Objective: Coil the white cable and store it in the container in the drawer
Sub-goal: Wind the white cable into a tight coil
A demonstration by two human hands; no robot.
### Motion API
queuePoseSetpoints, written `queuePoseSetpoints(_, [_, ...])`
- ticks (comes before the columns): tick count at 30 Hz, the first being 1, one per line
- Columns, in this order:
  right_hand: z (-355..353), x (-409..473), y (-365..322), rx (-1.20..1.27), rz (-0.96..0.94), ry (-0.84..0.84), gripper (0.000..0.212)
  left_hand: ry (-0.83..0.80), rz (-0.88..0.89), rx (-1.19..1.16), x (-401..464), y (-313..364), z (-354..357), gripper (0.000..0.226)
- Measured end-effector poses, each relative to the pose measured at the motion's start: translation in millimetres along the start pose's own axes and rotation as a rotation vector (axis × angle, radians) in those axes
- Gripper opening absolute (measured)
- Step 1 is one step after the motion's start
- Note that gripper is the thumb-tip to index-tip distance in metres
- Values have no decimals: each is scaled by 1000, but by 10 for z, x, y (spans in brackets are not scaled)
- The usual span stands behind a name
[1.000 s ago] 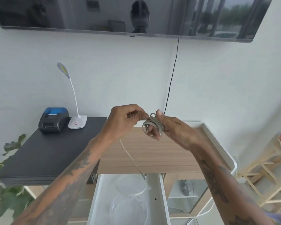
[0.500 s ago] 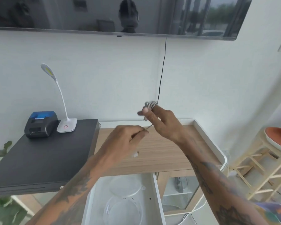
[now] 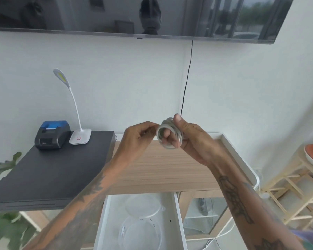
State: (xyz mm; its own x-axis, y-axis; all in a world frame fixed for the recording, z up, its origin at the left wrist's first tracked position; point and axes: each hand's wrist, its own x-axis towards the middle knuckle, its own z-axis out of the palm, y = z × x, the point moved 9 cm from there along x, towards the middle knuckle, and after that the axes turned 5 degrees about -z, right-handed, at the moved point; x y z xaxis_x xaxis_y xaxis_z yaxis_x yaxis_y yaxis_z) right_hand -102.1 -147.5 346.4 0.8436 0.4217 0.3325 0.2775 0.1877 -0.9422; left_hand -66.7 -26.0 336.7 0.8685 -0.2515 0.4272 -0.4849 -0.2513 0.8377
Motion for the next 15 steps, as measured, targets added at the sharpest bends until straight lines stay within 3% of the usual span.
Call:
queuePoseSetpoints(2, [-78,25,-37,99,-38,73,50,-12,17,45,-79,37,103,31])
queuePoseSetpoints(6, [-140,110,-58,129,-126,122,34,-73,-2,160,-234,78,317,20])
queuePoseSetpoints(8, [-218,158,-7,12,-112,185,29,-62,44,341,-319,157,383,19])
queuePoseSetpoints(11, [-275,167,205,-306,41,204,30,81,230,687,-427,422,289,18])
queuePoseSetpoints(15, [-162,90,454,-409,132,124,39,121,374,756,-502,585,180,11])
